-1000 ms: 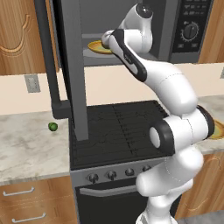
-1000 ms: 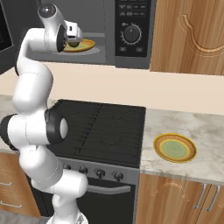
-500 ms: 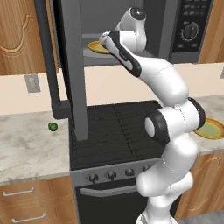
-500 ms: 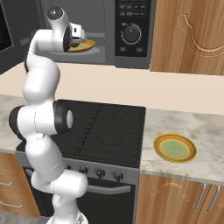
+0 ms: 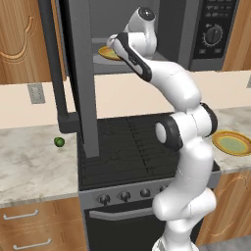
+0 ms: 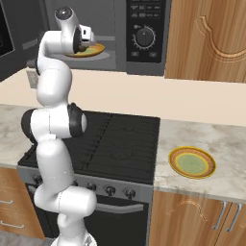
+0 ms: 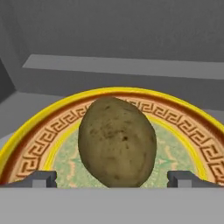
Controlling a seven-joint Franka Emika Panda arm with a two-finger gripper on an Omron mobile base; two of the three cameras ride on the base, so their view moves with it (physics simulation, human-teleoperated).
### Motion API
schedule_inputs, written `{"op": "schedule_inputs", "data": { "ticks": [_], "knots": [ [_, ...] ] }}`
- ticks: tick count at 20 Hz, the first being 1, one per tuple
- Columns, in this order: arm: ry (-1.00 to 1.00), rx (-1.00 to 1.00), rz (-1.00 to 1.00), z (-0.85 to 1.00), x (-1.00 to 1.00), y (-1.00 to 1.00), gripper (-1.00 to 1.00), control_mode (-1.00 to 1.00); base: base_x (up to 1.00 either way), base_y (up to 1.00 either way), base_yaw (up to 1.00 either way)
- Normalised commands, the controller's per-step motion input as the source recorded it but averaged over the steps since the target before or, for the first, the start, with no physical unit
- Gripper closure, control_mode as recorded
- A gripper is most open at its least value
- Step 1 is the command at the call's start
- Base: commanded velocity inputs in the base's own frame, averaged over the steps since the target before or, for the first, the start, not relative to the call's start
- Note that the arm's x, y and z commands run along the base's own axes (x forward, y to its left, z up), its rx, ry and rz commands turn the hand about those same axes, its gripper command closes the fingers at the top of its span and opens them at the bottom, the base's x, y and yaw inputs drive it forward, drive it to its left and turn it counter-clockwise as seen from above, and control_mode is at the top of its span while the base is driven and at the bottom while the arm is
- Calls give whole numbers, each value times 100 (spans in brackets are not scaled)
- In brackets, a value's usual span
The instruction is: Pick the potato from the microwave and place it on plate located on the counter.
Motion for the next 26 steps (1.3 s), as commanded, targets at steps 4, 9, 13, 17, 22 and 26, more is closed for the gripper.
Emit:
{"op": "schedule_inputs", "data": {
  "ticks": [4,9,13,17,22,26],
  "knots": [
    [0,0,0,0,50,0,-100,-100,0,0,0],
    [2,0,0,-1,33,0,-100,-100,0,0,0],
    [2,0,0,-2,4,0,100,-100,0,0,0],
    [0,0,0,0,0,0,100,-100,0,0,0],
    [-2,0,0,0,-17,-1,100,-100,0,0,0],
    [-20,0,0,7,-74,-8,100,-100,0,0,0]
  ]
}}
